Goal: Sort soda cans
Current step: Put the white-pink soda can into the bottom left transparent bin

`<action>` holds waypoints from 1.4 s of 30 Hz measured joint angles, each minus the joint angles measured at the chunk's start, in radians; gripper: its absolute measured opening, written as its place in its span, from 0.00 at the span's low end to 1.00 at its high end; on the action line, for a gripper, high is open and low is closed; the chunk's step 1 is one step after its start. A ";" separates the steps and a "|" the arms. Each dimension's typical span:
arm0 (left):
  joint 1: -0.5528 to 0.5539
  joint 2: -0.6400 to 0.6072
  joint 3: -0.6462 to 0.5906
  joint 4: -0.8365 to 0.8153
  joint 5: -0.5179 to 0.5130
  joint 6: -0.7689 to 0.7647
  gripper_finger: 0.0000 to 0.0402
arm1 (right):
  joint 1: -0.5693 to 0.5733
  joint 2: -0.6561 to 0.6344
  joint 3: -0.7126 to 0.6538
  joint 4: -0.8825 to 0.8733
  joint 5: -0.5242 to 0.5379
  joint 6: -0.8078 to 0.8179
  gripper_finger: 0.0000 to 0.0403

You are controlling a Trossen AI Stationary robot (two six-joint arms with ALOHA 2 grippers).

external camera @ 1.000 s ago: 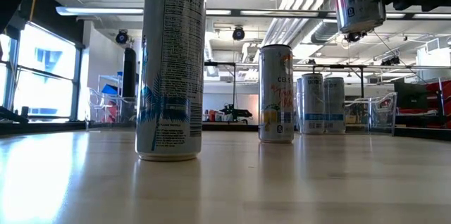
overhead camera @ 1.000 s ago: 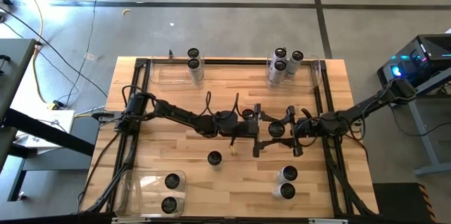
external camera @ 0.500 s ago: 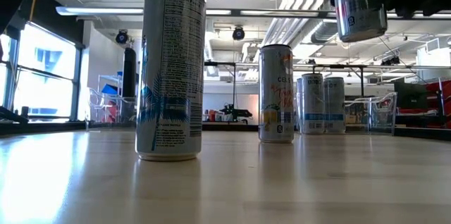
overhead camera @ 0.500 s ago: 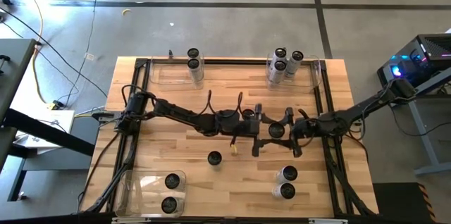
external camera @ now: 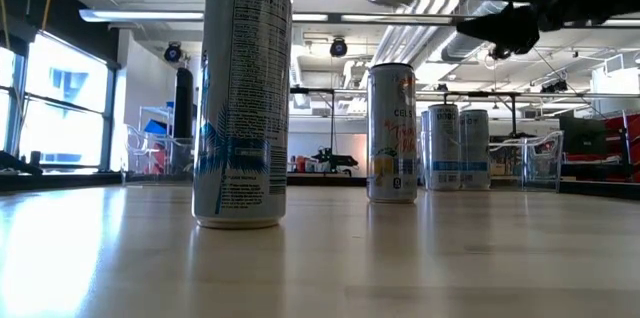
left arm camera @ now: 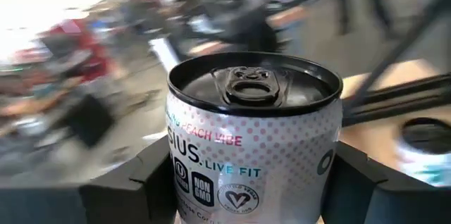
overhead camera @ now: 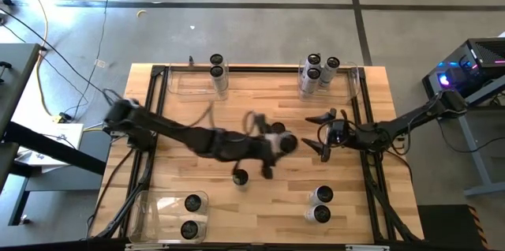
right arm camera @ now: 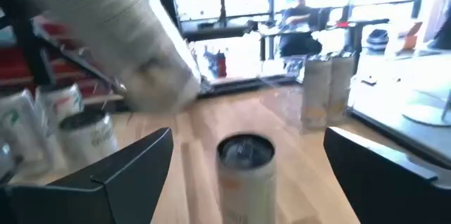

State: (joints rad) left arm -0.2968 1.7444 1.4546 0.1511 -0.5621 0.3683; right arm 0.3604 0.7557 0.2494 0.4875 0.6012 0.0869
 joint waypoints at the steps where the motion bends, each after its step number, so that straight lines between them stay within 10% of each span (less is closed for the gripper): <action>1: -0.019 -0.037 -0.007 -0.042 -0.064 0.005 0.59 | 0.004 -0.011 0.002 -0.006 0.002 -0.005 0.91; 7: -0.143 -0.324 -0.142 -0.265 -0.302 -0.145 0.59 | 0.042 -0.046 0.015 -0.016 0.001 -0.008 0.91; 13: -0.165 -0.584 -0.537 -0.259 -0.374 -0.440 0.59 | 0.061 -0.029 0.015 -0.031 -0.001 0.017 0.91; 26: -0.131 -0.828 -1.274 0.357 -0.302 -0.700 0.59 | 0.060 -0.021 0.015 -0.059 -0.002 0.100 0.91; 42: -0.165 -0.783 -1.358 0.353 -0.130 -0.740 0.66 | 0.045 -0.021 0.015 -0.157 0.005 0.223 0.91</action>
State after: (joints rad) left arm -0.4618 0.9618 0.0961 0.5041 -0.6919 -0.3715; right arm 0.4057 0.7349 0.2646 0.3302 0.6062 0.3096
